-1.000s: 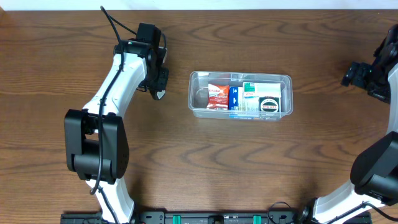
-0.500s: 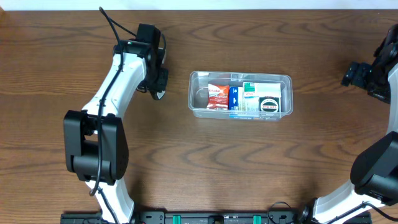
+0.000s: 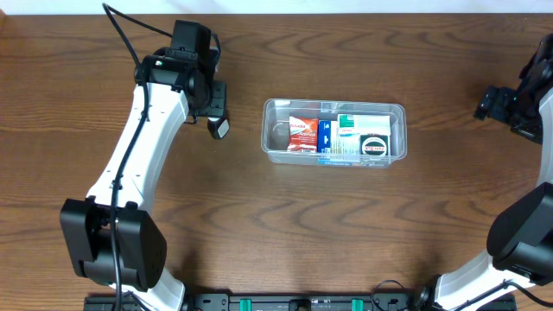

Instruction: Pack container

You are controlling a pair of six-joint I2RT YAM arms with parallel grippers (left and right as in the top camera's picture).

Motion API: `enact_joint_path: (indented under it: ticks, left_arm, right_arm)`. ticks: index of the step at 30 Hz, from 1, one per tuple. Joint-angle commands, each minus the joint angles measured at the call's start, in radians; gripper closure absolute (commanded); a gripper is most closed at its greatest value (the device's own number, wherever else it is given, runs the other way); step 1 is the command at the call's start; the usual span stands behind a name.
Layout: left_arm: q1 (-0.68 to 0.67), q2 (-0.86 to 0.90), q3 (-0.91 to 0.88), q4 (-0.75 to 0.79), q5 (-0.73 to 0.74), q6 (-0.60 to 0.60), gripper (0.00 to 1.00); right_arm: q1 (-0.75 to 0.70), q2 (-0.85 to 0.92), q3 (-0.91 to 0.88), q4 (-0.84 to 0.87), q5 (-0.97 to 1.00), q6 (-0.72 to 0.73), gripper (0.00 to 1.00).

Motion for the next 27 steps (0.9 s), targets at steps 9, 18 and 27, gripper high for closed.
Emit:
enact_joint_path:
  ticks: [9,18,27]
  left_arm:
    - [0.003,0.057,0.02,0.021,-0.007,0.094,0.24]
    - [0.003,0.125,0.015,0.035,-0.003,0.109,0.24]
    - [0.003,0.166,0.014,0.047,0.0,0.109,0.41]
  right_arm:
    - [-0.009,-0.001,0.017,0.0,0.005,-0.014,0.01]
    - [-0.009,-0.001,0.017,0.0,0.005,-0.014,0.01]
    - [-0.009,-0.001,0.017,0.0,0.005,-0.014,0.01]
